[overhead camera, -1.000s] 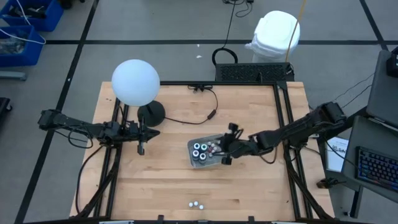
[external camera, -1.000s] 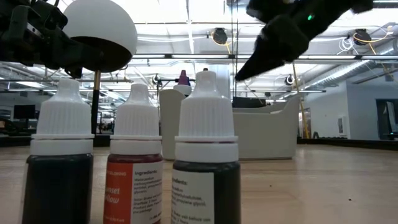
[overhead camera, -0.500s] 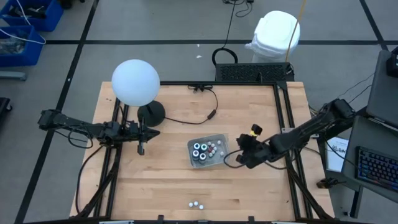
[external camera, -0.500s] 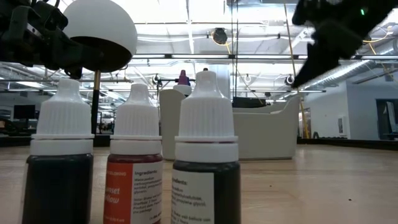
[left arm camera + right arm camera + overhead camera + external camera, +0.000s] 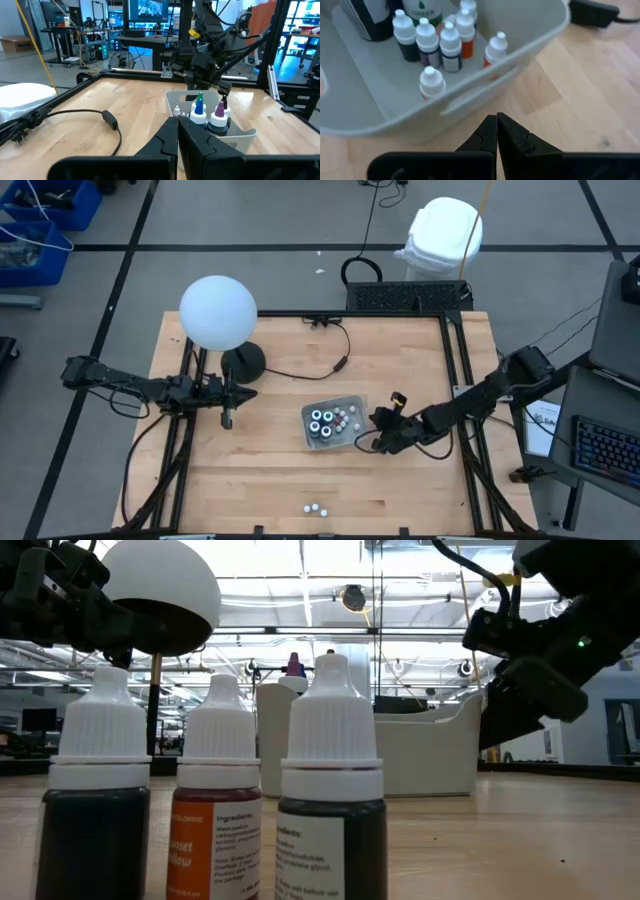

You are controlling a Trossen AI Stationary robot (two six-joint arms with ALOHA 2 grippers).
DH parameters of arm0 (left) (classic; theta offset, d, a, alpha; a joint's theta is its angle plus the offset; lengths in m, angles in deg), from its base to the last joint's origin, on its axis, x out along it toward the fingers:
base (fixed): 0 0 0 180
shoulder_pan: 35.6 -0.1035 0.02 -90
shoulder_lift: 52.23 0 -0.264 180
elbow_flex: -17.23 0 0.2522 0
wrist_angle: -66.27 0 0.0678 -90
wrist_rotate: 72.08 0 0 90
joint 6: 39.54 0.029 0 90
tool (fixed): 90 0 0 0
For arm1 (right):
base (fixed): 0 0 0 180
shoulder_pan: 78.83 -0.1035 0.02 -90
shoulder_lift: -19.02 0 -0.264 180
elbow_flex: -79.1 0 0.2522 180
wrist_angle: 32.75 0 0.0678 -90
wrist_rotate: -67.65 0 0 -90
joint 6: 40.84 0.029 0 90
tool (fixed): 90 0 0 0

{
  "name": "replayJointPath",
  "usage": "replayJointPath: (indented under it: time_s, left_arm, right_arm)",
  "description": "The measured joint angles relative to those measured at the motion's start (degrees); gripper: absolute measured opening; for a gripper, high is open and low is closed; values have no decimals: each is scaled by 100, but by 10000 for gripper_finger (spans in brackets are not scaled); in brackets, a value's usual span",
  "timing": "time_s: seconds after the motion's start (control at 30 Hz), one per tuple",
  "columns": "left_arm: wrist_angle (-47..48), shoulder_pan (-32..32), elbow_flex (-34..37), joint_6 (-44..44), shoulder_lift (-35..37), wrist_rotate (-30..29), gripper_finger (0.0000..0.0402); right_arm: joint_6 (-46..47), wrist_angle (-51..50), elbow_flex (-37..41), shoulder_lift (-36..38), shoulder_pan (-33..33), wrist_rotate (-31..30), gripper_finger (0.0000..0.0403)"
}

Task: Pick & Place food coloring
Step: Adjust the gray bin

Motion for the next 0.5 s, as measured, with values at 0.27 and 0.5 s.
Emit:
replayJointPath:
  time_s: [0.27,0.5]
  left_arm:
    - [-15,-2,0,37,2,-2,17]
    - [-13,-2,0,34,2,-3,17]
  right_arm:
    - [-323,824,4,-318,12,155,0]
    - [-397,1521,4,-682,-3,522,0]
